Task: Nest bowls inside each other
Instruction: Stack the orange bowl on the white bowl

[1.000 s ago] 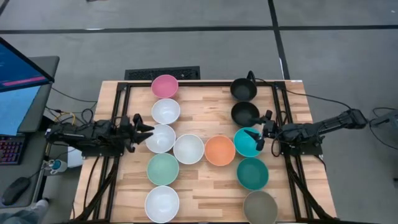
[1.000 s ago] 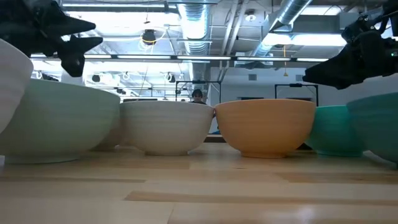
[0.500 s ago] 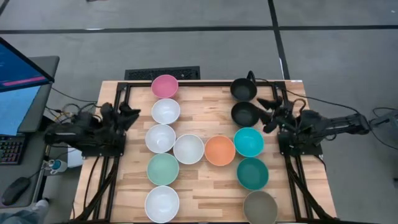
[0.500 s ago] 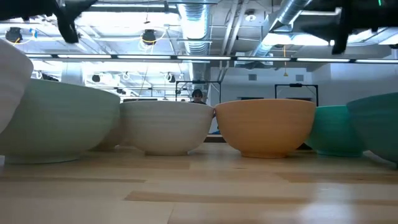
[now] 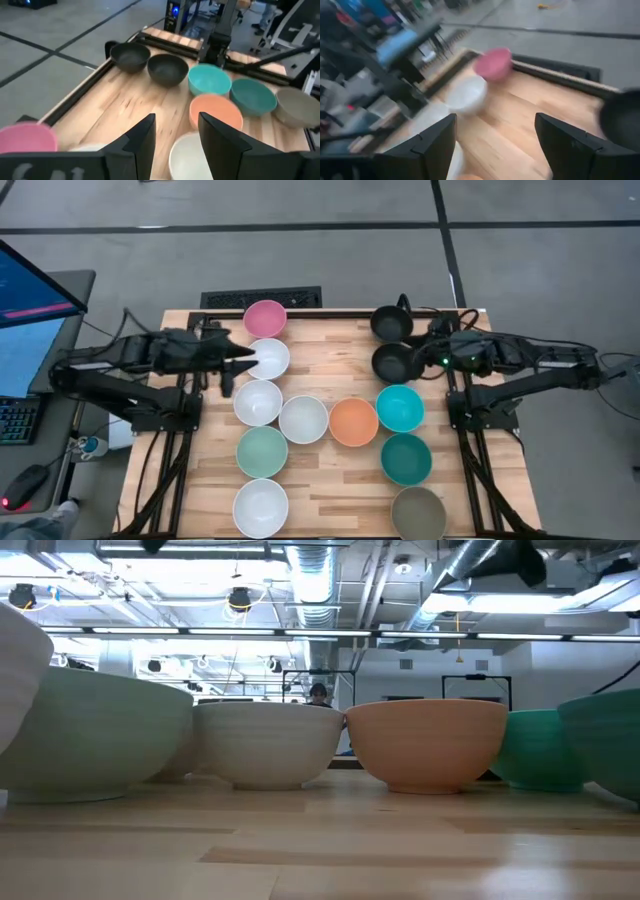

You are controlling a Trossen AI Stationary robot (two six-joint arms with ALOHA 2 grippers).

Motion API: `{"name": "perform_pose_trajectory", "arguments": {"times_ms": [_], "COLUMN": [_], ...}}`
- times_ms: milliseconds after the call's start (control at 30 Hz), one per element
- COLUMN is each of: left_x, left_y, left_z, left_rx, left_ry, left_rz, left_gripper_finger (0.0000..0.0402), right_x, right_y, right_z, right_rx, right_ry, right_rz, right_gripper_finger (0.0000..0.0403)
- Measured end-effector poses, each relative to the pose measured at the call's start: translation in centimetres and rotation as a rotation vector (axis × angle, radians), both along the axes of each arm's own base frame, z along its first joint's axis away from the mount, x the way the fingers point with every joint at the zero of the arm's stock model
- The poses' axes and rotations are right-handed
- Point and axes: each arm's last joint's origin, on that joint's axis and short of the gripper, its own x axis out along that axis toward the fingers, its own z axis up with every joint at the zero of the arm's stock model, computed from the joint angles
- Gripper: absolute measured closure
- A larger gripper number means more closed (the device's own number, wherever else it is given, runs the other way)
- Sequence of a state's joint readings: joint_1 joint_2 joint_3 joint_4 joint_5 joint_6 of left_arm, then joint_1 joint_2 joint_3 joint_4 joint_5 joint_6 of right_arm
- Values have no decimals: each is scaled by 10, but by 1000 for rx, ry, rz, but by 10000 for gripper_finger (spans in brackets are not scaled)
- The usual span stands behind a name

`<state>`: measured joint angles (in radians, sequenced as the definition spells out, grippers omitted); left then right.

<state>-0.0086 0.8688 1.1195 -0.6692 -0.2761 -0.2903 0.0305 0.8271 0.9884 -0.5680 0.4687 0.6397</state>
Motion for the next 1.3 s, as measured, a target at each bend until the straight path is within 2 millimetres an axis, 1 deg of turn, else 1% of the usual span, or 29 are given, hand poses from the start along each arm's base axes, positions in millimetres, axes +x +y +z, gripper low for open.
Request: {"name": "perform_pose_trajectory", "arguments": {"times_ms": [33,100,167,233,300,367,433,467,533,600,733,833,900,1100,1167,1300], "left_x": [7,23,38,52,65,77,85,90,96,100,102,101,99,90,89,89], "left_y": [0,0,0,-1,-2,-5,-9,-10,-9,-6,-5,-5,-4,-4,-3,-3], "left_z": [1,5,3,0,-11,-21,-29,-33,-39,-42,-43,-32,-26,-18,-17,-17], "left_rx": [-6,-9,-4,-12,-37,-84,-128,-145,-160,-163,-163,-126,-101,-73,-47,-3], "left_ry": [4,-8,-8,2,60,113,162,177,195,208,219,197,214,293,302,312], "left_rz": [4,5,3,-6,-54,-148,-241,-268,-268,-256,-251,-271,-282,-296,-290,-316], "left_gripper_finger": [262,262,262,262,262,262,262,262,262,262,262,267,271,285,288,290], "right_x": [3,7,12,17,22,26,35,38,46,56,68,67,63,57,52,59], "right_y": [0,0,-1,0,0,0,0,0,1,2,1,2,4,12,13,3], "right_z": [6,11,12,10,11,8,6,4,-1,-1,-6,-11,-16,-27,-35,-70], "right_rx": [-13,-61,-110,-123,-114,-94,-91,-90,-85,-77,-75,13,65,96,106,166], "right_ry": [-28,-39,-40,-28,-44,-42,-44,-37,-18,-50,-28,7,50,183,279,589], "right_rz": [4,16,29,39,34,30,27,28,44,72,219,294,322,365,357,296], "right_gripper_finger": [111,111,111,111,111,111,111,111,111,111,111,111,111,111,111,111]}}
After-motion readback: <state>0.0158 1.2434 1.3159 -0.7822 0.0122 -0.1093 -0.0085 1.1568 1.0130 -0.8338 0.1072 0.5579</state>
